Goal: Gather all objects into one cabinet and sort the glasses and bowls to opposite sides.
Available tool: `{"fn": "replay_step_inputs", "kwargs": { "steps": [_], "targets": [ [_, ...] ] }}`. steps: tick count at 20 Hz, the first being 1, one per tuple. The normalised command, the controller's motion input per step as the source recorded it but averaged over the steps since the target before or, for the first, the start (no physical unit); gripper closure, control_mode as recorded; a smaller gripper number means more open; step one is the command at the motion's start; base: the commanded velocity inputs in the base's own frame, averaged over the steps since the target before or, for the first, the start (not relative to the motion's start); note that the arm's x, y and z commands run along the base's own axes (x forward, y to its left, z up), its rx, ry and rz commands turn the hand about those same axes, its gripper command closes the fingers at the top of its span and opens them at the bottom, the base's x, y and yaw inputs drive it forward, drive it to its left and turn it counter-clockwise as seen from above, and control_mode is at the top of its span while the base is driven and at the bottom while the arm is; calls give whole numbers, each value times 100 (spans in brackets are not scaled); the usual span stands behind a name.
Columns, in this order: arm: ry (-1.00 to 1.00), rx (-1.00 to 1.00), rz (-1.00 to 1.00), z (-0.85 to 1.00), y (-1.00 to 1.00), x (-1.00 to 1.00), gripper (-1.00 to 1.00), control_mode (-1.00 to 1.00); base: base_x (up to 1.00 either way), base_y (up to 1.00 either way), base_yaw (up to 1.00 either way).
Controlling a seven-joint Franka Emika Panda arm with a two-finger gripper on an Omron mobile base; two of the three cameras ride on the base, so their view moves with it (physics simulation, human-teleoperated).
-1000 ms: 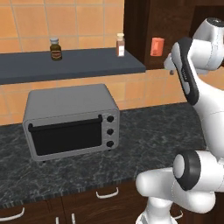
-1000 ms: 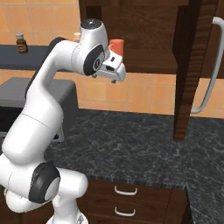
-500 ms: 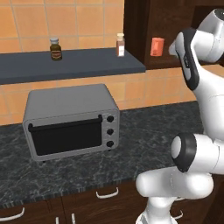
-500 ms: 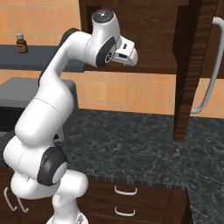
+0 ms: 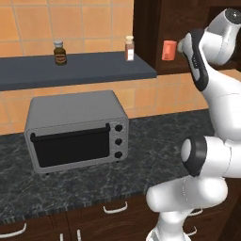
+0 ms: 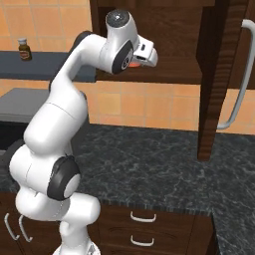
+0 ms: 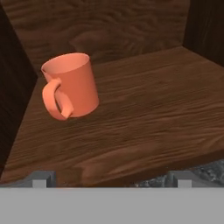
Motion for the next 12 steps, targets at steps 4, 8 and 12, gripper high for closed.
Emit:
{"fn": "replay_step_inputs", "kwargs": {
  "steps": [4,8,12],
  "targets": [
    [1,0,0,4,0,43,-100,-100,0,0,0],
    [0,0,0,0,6,61,-100,-100,0,0,0],
    [0,-2,1,-3,16,34,-100,-100,0,0,0]
  ]
}}
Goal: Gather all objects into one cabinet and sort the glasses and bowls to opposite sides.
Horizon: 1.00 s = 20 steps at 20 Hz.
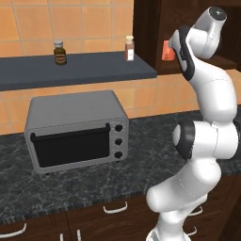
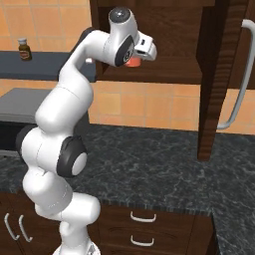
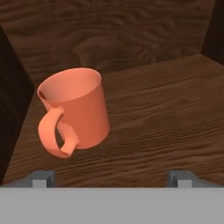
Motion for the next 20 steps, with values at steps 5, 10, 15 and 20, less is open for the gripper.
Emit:
{"fn": "replay_step_inputs", "kwargs": {
  "steps": [5,10,15,20],
  "targets": [
    [0,-5,3,-11,1,2,-100,-100,0,0,0],
    [0,-8,11,-57,1,12,-100,-100,0,0,0],
    [-15,-10,9,-13,5,24,-100,-100,0,0,0],
    [-15,-10,8,9,9,18,-100,-100,0,0,0]
  ]
}}
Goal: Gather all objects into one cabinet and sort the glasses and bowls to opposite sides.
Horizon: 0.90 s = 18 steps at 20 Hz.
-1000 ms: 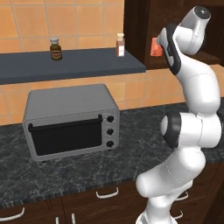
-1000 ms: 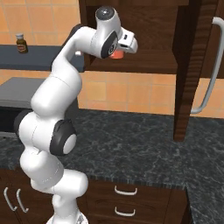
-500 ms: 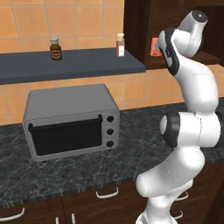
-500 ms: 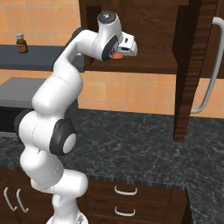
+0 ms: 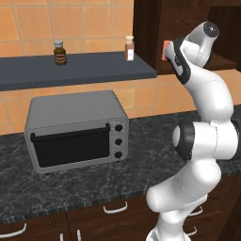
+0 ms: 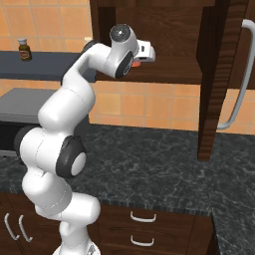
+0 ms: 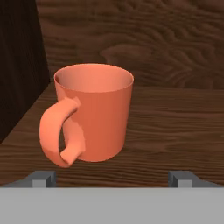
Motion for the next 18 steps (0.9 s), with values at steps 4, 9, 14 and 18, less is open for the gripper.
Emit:
{"fn": "replay_step_inputs", "kwargs": {
  "steps": [4,9,14,18],
  "targets": [
    [5,0,2,12,27,0,-100,-100,0,0,0],
    [19,0,0,44,16,27,-100,-100,0,0,0],
    [18,0,0,12,-2,58,-100,-100,0,0,0],
    [4,0,0,0,-2,45,-100,-100,0,0,0]
  ]
}}
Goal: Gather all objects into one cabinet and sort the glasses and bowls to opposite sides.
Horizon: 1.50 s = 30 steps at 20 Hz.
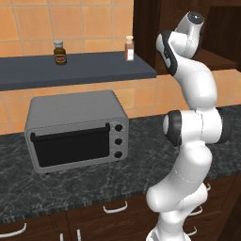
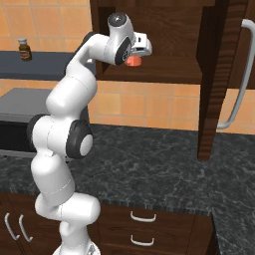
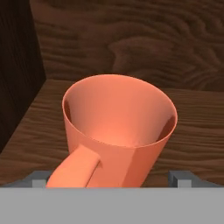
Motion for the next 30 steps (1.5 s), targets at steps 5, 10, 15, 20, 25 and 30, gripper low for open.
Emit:
{"fn": "replay_step_inputs", "kwargs": {
  "steps": [5,10,15,20,25,30],
  "targets": [
    [0,-1,0,-6,0,3,100,-100,0,0,0],
    [1,0,-1,-17,0,1,100,-100,0,0,0],
    [3,0,-1,-23,0,9,100,-100,0,0,0],
    [2,0,-2,4,0,-14,100,-100,0,0,0],
    [5,4,-1,0,1,-84,100,-100,0,0,0],
    [2,10,0,0,16,-100,100,-100,0,0,0]
  ]
}}
